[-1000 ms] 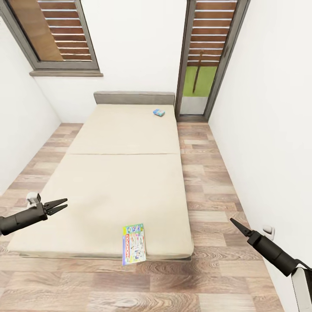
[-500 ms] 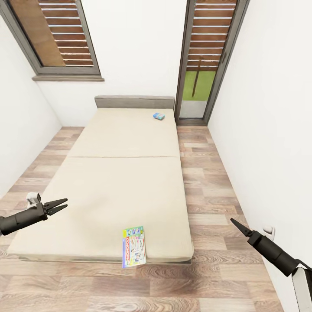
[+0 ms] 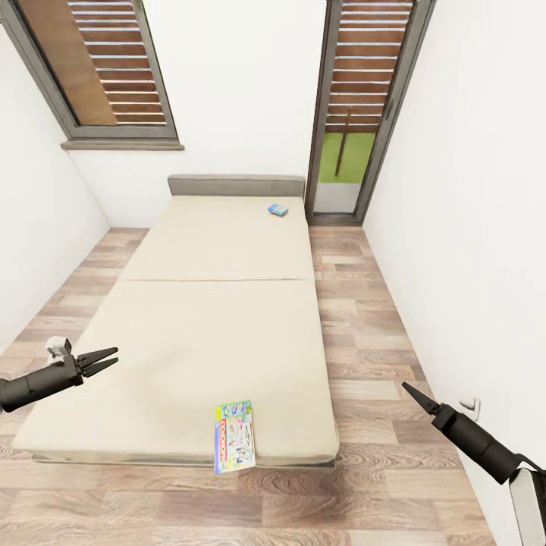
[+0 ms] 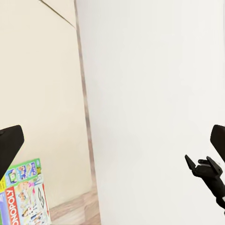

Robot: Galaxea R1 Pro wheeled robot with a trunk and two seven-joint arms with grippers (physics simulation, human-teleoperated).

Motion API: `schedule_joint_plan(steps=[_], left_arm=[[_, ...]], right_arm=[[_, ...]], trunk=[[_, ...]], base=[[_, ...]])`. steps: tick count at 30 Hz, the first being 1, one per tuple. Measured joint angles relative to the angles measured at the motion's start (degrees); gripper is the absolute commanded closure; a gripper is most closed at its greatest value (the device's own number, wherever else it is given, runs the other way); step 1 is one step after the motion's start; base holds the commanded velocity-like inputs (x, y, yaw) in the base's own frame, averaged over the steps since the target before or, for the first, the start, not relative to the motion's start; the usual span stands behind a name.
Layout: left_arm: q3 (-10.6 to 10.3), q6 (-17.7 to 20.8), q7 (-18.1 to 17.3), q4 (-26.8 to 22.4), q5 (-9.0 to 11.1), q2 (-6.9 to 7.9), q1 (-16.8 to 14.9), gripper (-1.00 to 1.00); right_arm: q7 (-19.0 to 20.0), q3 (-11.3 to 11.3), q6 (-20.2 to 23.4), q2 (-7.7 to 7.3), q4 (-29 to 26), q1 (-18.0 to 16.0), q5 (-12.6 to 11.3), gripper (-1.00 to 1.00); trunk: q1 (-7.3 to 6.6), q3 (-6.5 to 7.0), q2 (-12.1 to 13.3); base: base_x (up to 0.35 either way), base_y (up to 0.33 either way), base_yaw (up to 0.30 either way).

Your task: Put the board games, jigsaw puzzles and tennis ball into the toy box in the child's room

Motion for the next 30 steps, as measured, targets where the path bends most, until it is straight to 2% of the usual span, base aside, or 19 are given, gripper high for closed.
schedule_joint_plan(steps=[30], left_arm=[[0.0, 0.0, 0.0, 0.0, -0.1, -0.03, 0.0, -1.00]], right_arm=[[0.1, 0.0, 0.1, -0.51, 0.0, 0.0, -0.6, -1.00]], trunk=[[0.00, 2.84, 0.0]], base=[[0.000, 0.000, 0.000]])
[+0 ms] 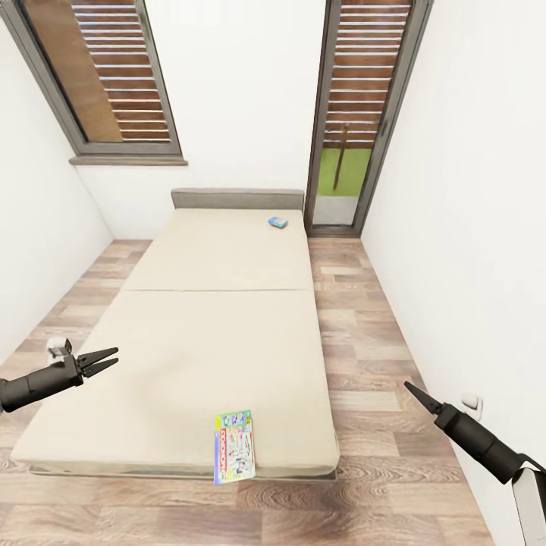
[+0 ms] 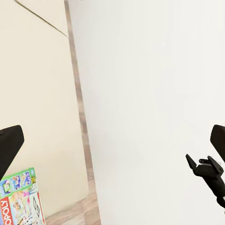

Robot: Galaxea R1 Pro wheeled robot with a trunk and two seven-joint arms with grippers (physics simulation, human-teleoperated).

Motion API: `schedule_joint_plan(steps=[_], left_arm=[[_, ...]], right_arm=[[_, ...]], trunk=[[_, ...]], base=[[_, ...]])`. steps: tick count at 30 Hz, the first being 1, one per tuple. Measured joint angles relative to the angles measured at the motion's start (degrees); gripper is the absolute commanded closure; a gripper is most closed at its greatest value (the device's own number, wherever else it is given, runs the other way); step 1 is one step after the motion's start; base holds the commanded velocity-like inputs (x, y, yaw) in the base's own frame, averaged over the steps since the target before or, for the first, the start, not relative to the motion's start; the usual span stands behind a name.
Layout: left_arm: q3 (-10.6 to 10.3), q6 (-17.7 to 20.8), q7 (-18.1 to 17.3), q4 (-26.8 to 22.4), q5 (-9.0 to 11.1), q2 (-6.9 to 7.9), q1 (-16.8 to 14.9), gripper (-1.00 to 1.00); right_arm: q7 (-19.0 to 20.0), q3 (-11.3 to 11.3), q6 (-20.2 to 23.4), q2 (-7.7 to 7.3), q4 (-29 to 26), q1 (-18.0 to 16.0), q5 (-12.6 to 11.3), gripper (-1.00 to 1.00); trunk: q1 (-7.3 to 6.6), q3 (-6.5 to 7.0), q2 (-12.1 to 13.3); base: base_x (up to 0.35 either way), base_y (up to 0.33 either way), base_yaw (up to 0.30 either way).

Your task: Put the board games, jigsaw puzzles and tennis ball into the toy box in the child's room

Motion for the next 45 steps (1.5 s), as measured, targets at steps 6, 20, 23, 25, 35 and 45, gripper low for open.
schedule_joint_plan(steps=[6, 20, 23, 25, 35, 45], left_arm=[[0.0, 0.0, 0.0, 0.0, 0.0, 0.00, 0.0, -1.00], [0.0, 0.0, 0.1, 0.0, 0.0, -0.04, 0.0, -1.00], [0.0, 0.0, 0.1, 0.0, 0.0, -0.29, 0.0, -1.00], [0.0, 0.0, 0.1, 0.0, 0.0, -0.41, 0.0, -1.00], [0.0, 0.0, 0.1, 0.0, -0.1, -0.65, 0.0, -1.00], [0.0, 0.0, 0.2, 0.1, -0.2, -1.11, 0.1, -1.00]], right_arm=[[0.0, 0.0, 0.0, -0.05, 0.0, 0.0, 0.0, -1.00], [0.4, -0.1, 0.0, -0.16, 0.0, 0.0, -0.1, -1.00], [0.5, -0.1, 0.1, -0.16, 0.0, 0.0, -0.1, -1.00], [0.5, -0.1, 0.1, -0.18, 0.0, 0.0, -0.1, -1.00], [0.5, -0.2, 0.0, -0.22, 0.0, 0.0, -0.1, -1.00], [0.5, -1.0, 0.1, -0.12, 0.0, 0.0, -0.1, -1.00]], trunk=[[0.00, 0.57, 0.0], [0.00, 1.89, 0.0], [0.00, 2.18, 0.0], [0.00, 2.37, 0.0], [0.00, 3.31, 0.0], [0.00, 4.26, 0.0]], base=[[0.000, 0.000, 0.000], [0.000, 0.000, 0.000], [0.000, 0.000, 0.000], [0.000, 0.000, 0.000], [0.000, 0.000, 0.000], [0.000, 0.000, 0.000]])
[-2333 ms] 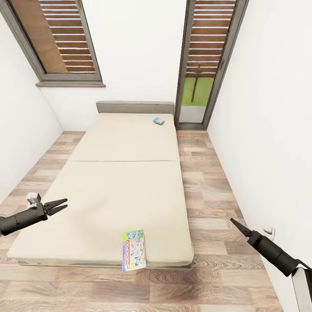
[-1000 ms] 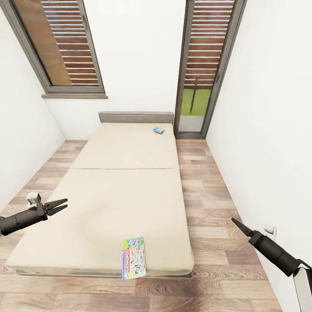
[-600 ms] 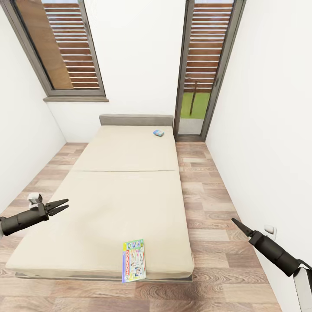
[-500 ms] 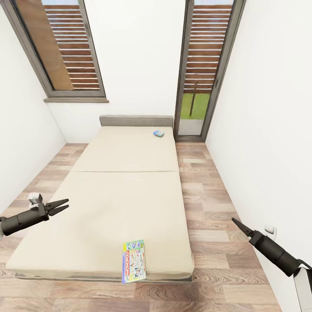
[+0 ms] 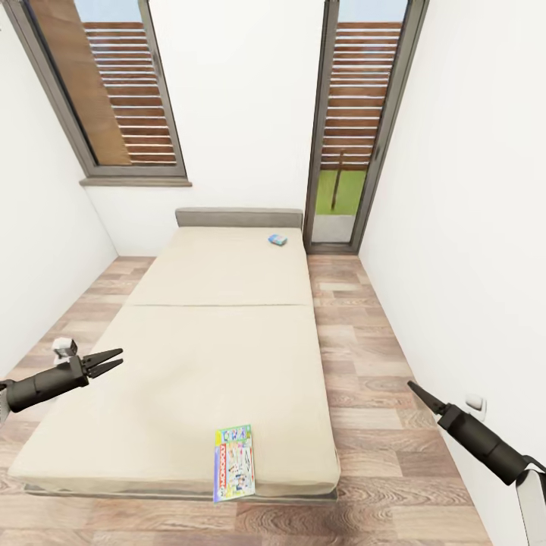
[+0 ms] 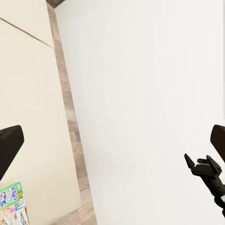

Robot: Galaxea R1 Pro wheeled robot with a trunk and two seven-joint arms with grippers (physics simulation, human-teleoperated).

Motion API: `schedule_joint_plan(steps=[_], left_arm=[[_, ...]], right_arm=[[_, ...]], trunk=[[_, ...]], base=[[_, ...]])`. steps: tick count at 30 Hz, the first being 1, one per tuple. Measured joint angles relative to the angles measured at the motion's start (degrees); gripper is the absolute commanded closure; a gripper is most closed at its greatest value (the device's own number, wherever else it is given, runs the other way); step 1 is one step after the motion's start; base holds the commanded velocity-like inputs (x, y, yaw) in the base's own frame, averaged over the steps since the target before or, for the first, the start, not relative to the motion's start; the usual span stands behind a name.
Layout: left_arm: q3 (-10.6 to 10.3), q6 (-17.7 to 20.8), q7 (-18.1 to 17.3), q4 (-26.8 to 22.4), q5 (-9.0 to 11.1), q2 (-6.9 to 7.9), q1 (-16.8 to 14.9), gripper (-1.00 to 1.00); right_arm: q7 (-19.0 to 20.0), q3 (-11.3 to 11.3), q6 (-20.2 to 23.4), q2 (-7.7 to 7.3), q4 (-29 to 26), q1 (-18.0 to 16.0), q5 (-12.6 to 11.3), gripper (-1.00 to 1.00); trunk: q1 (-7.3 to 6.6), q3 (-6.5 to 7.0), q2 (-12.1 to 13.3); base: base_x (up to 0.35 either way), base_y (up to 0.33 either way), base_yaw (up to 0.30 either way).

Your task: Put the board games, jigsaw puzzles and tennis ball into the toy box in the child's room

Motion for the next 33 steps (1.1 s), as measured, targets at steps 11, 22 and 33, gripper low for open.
schedule_joint_plan(steps=[11, 22, 33], left_arm=[[0.0, 0.0, -0.1, 0.0, 0.0, -0.14, 0.0, -1.00], [0.0, 0.0, -0.1, 0.1, 0.0, -0.09, 0.0, -1.00], [0.0, 0.1, -0.1, 0.1, -0.1, -0.14, 0.0, -1.00]], right_arm=[[0.0, -0.3, 0.0, -0.07, 0.1, 0.0, 0.0, -1.00], [0.0, -0.3, -0.1, -0.11, 0.1, 0.0, 0.0, -1.00], [0.0, -0.3, -0.1, 0.06, 0.2, 0.0, 0.0, -1.00]], trunk=[[0.00, 1.04, 0.0], [0.00, 2.08, 0.0], [0.00, 3.12, 0.0]], base=[[0.000, 0.000, 0.000], [0.000, 0.000, 0.000], [0.000, 0.000, 0.000]])
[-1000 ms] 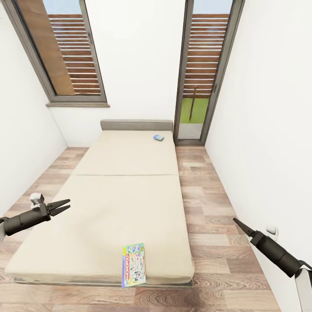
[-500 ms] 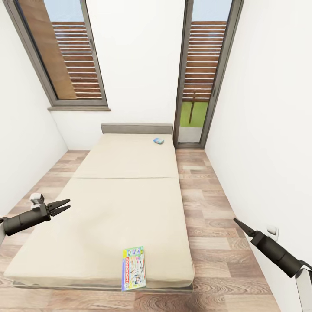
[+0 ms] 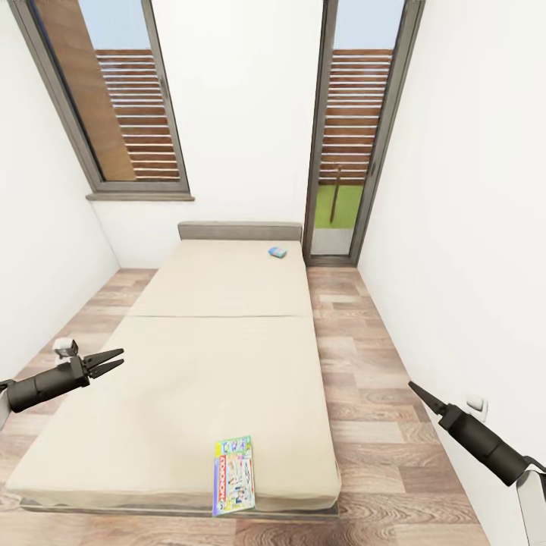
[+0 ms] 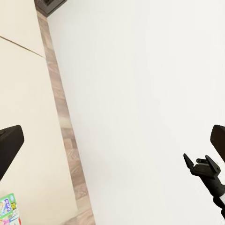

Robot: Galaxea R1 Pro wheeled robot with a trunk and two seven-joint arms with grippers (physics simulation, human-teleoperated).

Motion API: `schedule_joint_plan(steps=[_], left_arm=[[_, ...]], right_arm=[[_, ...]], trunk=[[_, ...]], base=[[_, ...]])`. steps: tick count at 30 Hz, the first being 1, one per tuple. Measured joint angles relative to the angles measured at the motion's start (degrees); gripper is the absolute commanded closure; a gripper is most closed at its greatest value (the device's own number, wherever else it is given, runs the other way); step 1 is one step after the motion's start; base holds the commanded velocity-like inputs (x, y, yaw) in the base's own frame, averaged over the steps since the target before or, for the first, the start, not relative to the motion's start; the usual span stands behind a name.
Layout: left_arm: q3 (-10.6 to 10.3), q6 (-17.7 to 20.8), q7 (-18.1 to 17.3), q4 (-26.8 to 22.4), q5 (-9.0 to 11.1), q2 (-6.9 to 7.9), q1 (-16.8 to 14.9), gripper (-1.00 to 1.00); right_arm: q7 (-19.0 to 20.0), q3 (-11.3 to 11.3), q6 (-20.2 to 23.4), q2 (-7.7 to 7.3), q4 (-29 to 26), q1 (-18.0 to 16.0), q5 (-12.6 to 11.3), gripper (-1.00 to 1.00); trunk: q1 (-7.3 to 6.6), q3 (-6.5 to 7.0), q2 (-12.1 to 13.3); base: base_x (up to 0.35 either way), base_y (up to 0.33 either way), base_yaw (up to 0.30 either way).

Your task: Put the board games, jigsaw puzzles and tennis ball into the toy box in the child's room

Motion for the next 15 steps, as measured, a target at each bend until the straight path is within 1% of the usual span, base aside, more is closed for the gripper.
schedule_joint_plan(steps=[15], left_arm=[[0.0, 0.0, 0.0, 0.0, 0.0, -0.06, 0.0, -1.00]], right_arm=[[-0.1, 0.0, -0.1, 0.23, 0.0, 0.0, 0.3, -1.00]], trunk=[[0.00, 1.42, 0.0]], base=[[0.000, 0.000, 0.000]])
